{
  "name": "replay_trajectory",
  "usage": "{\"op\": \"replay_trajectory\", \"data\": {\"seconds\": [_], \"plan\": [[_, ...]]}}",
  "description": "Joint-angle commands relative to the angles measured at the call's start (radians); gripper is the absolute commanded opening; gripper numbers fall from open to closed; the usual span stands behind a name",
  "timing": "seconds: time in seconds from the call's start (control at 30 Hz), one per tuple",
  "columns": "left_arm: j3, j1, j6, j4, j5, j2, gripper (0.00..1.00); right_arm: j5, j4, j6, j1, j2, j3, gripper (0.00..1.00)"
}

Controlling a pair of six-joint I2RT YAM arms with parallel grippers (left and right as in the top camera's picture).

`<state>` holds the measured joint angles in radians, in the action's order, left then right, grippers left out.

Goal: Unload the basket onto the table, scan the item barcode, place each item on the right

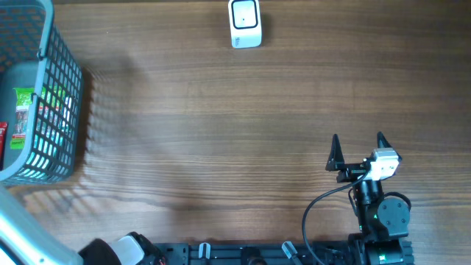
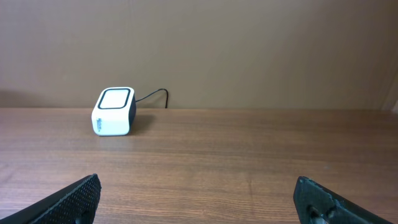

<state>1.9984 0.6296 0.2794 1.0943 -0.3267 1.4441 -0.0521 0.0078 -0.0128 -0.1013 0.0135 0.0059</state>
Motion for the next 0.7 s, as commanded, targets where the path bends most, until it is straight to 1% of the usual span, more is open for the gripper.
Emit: {"op": "replay_trajectory", "data": {"seconds": [0.0, 0.13, 0.2, 0.23, 0.37, 0.43, 0.67], "plan": [[-0.005, -0.194, 0.043, 0.104, -0.084, 0.009, 0.24, -0.002, 0.005, 0.01, 0.002, -0.006, -0.001, 1.0], [-0.005, -0.467, 0.043, 0.282, -0.005, 0.079, 0.25, -0.002, 0.005, 0.01, 0.002, -0.006, -0.001, 1.0], [-0.011, -0.583, 0.043, 0.332, 0.02, 0.131, 0.26, -0.002, 0.005, 0.01, 0.002, -0.006, -0.001, 1.0], [-0.029, -0.665, 0.044, 0.341, 0.029, 0.171, 0.25, -0.002, 0.005, 0.01, 0.002, -0.006, -0.001, 1.0], [-0.087, -0.872, 0.047, 0.301, 0.03, 0.327, 0.23, -0.002, 0.005, 0.01, 0.002, -0.006, -0.001, 1.0], [-0.103, -0.952, 0.075, 0.271, 0.029, 0.429, 0.23, -0.002, 0.005, 0.01, 0.002, -0.006, -0.001, 1.0], [-0.108, -1.13, 0.081, 0.146, 0.028, 0.718, 0.24, -0.002, 0.005, 0.01, 0.002, -0.006, -0.001, 1.0]]}}
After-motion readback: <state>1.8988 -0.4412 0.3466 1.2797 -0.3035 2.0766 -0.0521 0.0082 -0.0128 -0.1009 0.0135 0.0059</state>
